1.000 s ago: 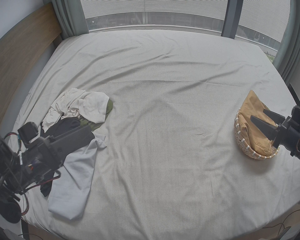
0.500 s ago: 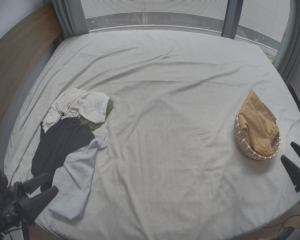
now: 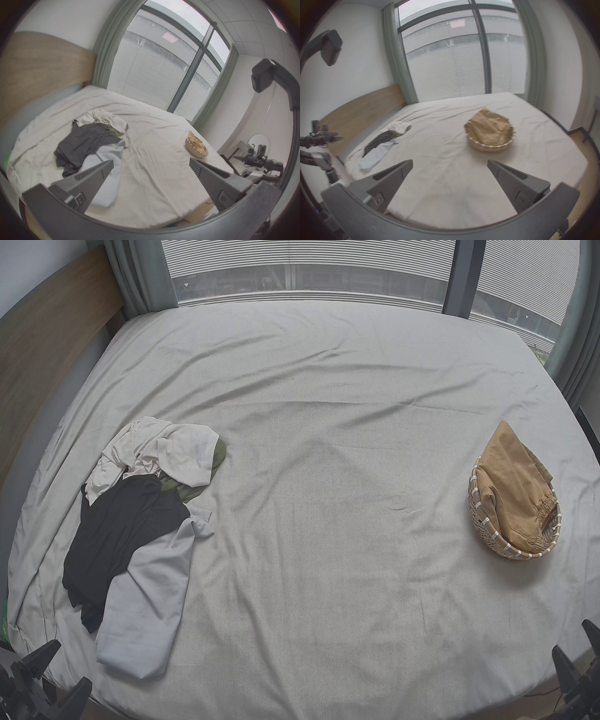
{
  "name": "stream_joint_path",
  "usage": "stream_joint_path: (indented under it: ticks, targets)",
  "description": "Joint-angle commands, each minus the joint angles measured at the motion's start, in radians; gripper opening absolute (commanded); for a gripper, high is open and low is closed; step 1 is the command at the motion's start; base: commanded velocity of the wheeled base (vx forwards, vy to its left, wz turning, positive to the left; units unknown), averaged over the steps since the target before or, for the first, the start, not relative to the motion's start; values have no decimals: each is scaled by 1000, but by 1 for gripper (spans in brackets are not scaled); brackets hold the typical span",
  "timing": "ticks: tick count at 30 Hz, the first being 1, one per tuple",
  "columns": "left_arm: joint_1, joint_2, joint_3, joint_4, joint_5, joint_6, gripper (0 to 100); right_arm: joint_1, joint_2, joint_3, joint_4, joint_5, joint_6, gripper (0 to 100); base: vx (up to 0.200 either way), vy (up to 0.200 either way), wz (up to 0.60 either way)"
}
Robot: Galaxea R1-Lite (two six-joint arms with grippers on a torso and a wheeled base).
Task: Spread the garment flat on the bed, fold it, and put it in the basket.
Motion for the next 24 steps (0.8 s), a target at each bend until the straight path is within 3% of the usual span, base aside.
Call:
stream_joint_path:
  ticks: [1, 8, 13, 18, 24]
  targets:
    - [49, -97, 44, 51, 72, 58, 100, -23, -95, 45, 4, -87, -44, 100, 0, 0, 0]
    - [213, -150, 44, 56, 95, 133, 100, -23, -96, 45, 2, -68, -68, 100, 0, 0, 0]
    - [202, -161, 44, 67, 135, 154, 100, -23, -99, 45, 2, -53, -72, 100, 0, 0, 0]
    - [224, -127, 39, 105, 251, 211, 100, -23, -99, 45, 4, -48, -73, 100, 0, 0, 0]
    - [199, -164, 44, 122, 201, 231, 100, -26, -98, 45, 5, -47, -72, 100, 0, 0, 0]
